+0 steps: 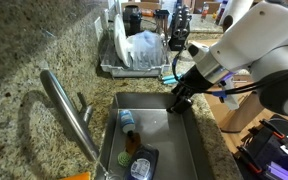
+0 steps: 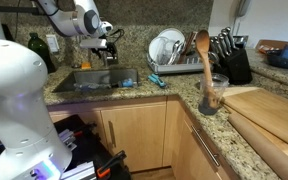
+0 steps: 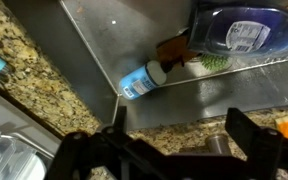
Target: Close the tap
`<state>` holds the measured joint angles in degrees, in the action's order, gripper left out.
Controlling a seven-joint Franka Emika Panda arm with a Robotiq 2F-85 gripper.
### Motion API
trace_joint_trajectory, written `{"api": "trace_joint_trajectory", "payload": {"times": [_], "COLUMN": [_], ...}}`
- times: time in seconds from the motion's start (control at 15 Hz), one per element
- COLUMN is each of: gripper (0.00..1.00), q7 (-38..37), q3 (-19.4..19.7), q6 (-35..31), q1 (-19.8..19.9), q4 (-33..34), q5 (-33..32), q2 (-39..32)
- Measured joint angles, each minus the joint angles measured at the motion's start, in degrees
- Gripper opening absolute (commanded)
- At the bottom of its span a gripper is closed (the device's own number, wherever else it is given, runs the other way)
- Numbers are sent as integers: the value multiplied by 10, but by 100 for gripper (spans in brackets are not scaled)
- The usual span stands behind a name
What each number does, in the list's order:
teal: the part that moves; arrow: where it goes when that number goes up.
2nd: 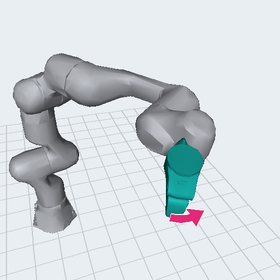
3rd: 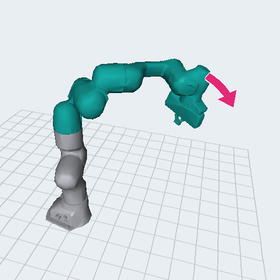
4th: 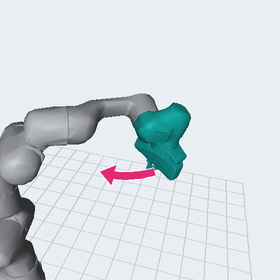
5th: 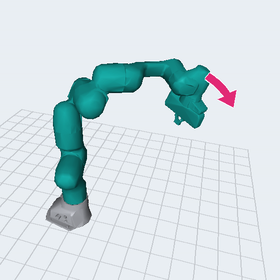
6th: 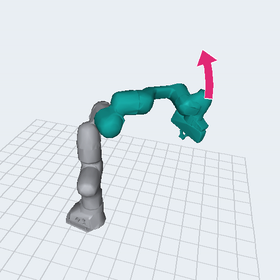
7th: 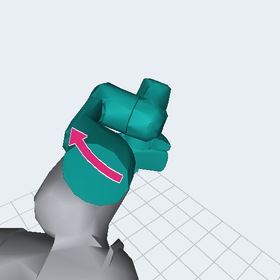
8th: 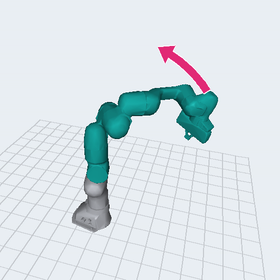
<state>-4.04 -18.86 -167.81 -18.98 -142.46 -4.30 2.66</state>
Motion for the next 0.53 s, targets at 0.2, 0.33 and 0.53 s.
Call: {"api": "trace_joint_trajectory", "payload": {"times": [0.2,0.33,0.53], "gripper": [100,100,100], "q7": [0,-26,-144], "q3": [3,7,31], "q6": [-5,16,-25], "q1": [1,8,36], "q4": [0,3,47], "q5": [1,-35,-176], "q2": [3,-5,-80]}}
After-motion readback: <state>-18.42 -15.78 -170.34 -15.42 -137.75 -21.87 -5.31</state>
